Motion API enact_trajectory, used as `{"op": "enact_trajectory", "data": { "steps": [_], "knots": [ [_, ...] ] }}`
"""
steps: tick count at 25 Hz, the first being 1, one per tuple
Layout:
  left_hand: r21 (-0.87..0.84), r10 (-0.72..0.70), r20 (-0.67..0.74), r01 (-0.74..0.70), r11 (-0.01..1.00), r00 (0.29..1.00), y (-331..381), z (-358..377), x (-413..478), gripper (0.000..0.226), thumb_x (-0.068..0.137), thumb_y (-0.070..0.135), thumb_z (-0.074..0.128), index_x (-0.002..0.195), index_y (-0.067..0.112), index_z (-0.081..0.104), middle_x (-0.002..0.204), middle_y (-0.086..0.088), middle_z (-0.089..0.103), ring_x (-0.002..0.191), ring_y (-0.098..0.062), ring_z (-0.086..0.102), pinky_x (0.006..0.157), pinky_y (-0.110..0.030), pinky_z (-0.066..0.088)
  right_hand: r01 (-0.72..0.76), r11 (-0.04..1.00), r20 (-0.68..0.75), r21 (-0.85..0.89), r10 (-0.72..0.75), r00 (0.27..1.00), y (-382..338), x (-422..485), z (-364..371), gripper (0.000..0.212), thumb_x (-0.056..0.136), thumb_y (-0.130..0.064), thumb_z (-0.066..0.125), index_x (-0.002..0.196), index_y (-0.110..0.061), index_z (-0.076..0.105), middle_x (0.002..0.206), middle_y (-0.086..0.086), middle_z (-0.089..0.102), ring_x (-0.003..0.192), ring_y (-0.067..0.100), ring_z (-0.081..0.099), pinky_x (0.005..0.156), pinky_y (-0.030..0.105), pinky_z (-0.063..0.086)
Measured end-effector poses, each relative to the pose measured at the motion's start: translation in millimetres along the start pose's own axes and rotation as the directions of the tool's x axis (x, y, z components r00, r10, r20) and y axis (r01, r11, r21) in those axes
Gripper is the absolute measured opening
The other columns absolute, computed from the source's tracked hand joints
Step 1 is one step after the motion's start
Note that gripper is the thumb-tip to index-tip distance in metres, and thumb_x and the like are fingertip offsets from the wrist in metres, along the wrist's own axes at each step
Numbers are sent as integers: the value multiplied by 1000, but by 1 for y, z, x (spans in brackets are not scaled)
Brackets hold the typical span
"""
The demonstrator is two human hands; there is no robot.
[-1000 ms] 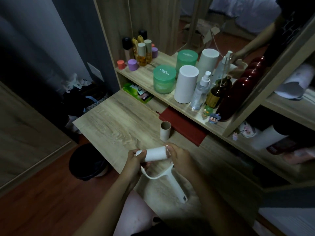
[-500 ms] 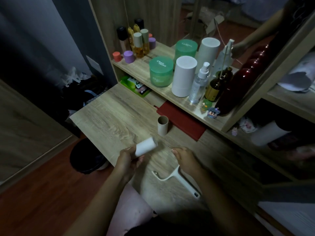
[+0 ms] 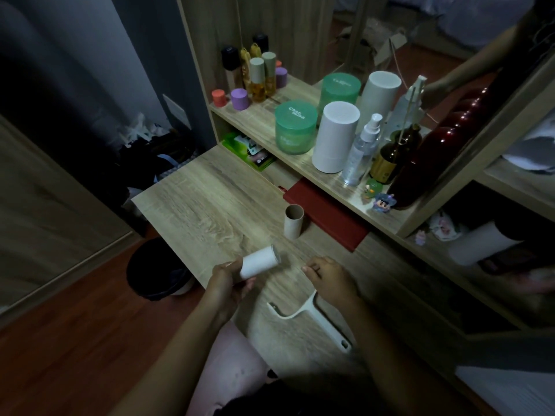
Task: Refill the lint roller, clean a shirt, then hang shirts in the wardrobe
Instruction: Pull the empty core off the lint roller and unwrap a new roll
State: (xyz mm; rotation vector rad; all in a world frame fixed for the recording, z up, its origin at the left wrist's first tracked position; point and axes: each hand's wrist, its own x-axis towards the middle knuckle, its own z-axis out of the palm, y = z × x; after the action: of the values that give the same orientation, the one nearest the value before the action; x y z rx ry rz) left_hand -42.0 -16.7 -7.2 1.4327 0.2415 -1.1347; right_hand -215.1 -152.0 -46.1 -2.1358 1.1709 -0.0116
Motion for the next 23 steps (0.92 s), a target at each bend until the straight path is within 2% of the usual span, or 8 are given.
{"op": "enact_trajectory", "data": {
  "steps": [3,5,8,10,14,17,21,23],
  "knots": [
    [-47,-9,-11,8,999,1000,-1,-3,3,35,92,17,51,121,-1,50,100,-17,62,71,-22,59,47,-21,53,-1,1000,-87,30,4,996,-4,-2,-6,31,91,-41,47,102,-18,65,101,3,61,91,18,57,81,35,49],
    [-33,-11,-5,11,999,1000,-1,-4,4,39,92,17,51,126,-1,46,107,-19,59,74,-23,59,48,-22,53,-13,975,-96,221,34,995,-20,-5,-12,27,94,-33,46,104,-17,65,99,2,63,92,15,58,82,31,47],
    [43,41,-27,-39,998,999,-3,0,3,37,92,14,51,124,-3,43,102,-22,59,71,-25,59,53,-26,54,-142,753,194,642,19,981,-48,-9,-14,18,95,-28,48,106,-28,62,100,-7,66,102,14,62,91,30,50],
    [87,96,-65,-90,992,993,-3,1,1,29,92,10,50,118,-1,43,97,-21,59,71,-25,59,58,-31,52,-151,697,257,701,-49,965,-56,-9,-11,25,92,-18,54,116,-21,60,105,-5,66,104,14,62,87,23,51],
    [86,150,-39,-147,985,988,-3,-2,-4,25,93,15,52,114,11,39,100,-14,56,82,-22,59,63,-31,50,-122,692,186,712,-18,982,-64,-10,-11,25,82,-14,68,106,-21,64,100,-3,67,91,7,64,64,10,48],
    [78,153,-24,-151,985,988,-2,-8,-5,28,92,18,54,114,12,37,99,-9,54,83,-18,58,64,-29,50,-121,711,148,693,24,989,-63,-3,-7,32,79,-13,70,110,-18,63,98,-4,66,91,12,63,65,14,48],
    [132,181,-93,-168,977,979,-5,-19,4,34,90,18,57,116,10,36,96,-9,52,79,-19,55,64,-32,49,-28,948,-86,317,58,995,-58,11,-8,25,79,-17,69,104,-15,69,100,2,71,91,15,63,70,21,42],
    [140,175,-109,-159,977,979,-7,-23,6,34,90,18,57,115,11,36,98,-11,52,79,-22,56,70,-37,51,-16,992,-98,122,28,995,-57,20,-2,26,79,-16,69,105,-16,69,104,3,71,93,17,63,73,21,39]
  ]
}}
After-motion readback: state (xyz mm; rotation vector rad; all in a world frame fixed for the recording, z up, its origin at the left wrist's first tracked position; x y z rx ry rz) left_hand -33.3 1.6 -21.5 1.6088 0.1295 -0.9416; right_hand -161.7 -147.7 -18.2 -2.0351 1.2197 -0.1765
